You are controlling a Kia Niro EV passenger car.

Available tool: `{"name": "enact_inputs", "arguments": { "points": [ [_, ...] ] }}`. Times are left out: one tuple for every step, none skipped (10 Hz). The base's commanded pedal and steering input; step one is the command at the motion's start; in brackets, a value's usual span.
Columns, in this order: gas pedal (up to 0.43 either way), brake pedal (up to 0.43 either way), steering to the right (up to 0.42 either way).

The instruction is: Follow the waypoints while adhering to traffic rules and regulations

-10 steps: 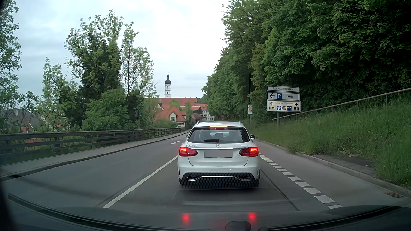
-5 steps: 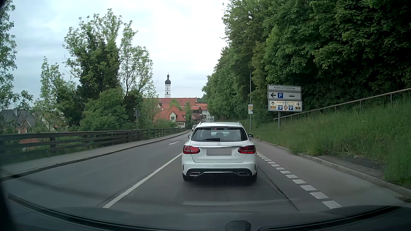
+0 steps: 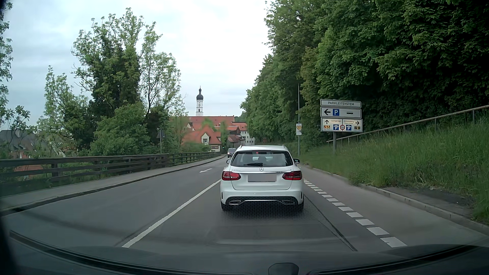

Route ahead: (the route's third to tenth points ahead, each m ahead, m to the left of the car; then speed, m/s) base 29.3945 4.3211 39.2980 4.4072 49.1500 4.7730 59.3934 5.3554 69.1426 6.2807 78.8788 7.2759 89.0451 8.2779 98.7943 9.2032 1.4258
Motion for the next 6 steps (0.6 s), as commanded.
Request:
{"name": "enact_inputs", "arguments": {
  "points": [
    [0.0, 0.03, -0.003],
    [0.0, 0.03, -0.003],
    [0.0, 0.03, -0.003],
    [0.0, 0.03, -0.003],
    [0.0, 0.03, -0.003],
    [0.0, 0.03, -0.003]
  ]
}}
